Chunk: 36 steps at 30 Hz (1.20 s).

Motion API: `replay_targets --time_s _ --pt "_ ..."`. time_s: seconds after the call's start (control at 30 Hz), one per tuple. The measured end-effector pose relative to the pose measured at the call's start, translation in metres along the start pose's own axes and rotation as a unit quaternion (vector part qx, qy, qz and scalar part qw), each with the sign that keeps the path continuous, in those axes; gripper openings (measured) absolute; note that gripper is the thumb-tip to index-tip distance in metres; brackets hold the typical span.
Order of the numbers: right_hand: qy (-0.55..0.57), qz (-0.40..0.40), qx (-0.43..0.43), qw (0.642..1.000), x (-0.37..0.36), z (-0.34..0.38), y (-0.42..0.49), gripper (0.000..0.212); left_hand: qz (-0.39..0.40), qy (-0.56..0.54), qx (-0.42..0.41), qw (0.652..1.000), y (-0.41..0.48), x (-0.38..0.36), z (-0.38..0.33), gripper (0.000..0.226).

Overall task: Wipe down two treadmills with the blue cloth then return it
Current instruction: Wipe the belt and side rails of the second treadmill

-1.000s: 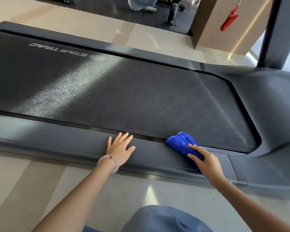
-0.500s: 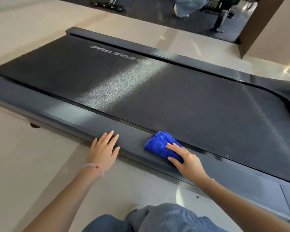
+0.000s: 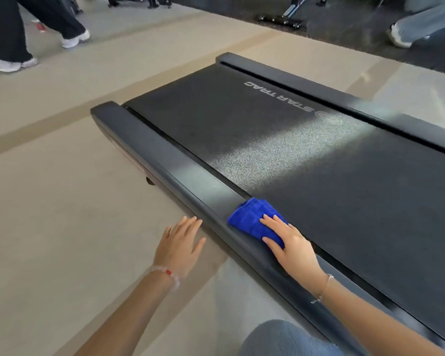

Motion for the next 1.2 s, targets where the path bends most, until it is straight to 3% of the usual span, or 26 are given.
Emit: replay_targets --time_s 0.37,0.67,0.83,1.2 --pt "0.014 0.046 0.105 0.993 -0.051 0.058 0.148 0.035 -0.022 0.011 0.056 0.998 0.046 0.051 0.043 0.088" --pt "0.038 0.077 0.090 0.992 -0.076 0.067 0.225 0.040 -0.003 0.076 0.079 0.994 0.076 0.121 0.104 0.088" --pt "0.025 0.086 0.127 0.988 -0.084 0.077 0.241 0.039 -0.002 0.068 0.111 0.992 0.106 0.115 0.126 0.047" --pt "0.020 0.091 0.104 0.990 -0.124 0.114 0.312 0.041 -0.047 0.028 0.113 0.992 0.157 0.093 0.181 0.045"
Point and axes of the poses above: each hand's wrist, its own y-axis towards the middle knuckle, its own x-axis out of the back of the hand, z = x × y, the point moved 8 cm from there along y, towards the middle knuckle, and after that the axes turned 9 degrees about x, right-handed, at the moved point
